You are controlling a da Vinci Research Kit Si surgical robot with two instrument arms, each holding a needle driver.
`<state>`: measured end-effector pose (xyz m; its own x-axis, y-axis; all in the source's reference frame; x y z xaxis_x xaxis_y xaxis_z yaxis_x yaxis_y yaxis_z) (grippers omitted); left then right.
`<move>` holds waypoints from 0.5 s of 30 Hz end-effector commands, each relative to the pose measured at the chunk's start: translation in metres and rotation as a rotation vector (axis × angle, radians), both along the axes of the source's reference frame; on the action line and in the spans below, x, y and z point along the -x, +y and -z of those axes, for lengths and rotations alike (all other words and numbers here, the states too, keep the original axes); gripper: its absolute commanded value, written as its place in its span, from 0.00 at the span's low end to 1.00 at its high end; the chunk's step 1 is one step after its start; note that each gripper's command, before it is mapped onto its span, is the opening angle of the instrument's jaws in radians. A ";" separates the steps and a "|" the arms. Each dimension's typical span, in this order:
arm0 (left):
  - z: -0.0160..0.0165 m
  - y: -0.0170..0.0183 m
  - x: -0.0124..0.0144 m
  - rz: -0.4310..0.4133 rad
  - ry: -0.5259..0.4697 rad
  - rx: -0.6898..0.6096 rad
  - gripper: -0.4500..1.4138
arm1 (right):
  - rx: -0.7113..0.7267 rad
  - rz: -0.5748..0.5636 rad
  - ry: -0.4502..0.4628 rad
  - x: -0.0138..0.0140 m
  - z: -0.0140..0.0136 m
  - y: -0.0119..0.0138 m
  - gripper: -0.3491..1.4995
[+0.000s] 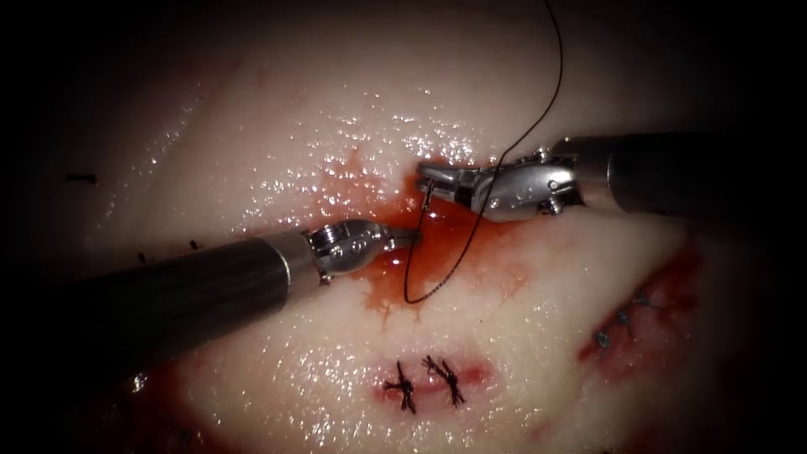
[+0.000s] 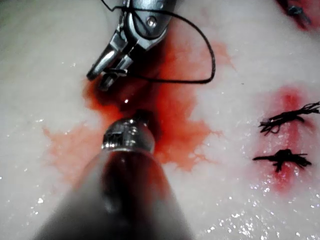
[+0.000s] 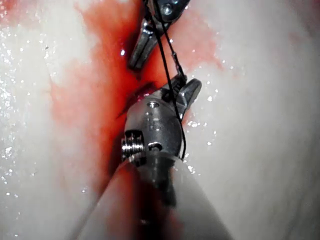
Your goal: Wound Closure
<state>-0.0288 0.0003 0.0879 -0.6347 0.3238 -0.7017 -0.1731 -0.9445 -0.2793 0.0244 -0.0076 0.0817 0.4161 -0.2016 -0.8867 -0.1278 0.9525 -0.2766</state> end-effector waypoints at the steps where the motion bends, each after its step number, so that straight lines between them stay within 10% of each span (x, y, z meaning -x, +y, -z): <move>1: -0.0009 0.0001 0.0004 0.000 -0.003 0.001 0.08 | -0.014 -0.001 0.000 -0.0004 -0.0011 0.0005 0.00; 15: -0.0072 -0.0028 0.0009 -0.082 0.034 -0.072 0.06 | -0.090 -0.022 0.074 0.0004 -0.0009 0.0027 0.00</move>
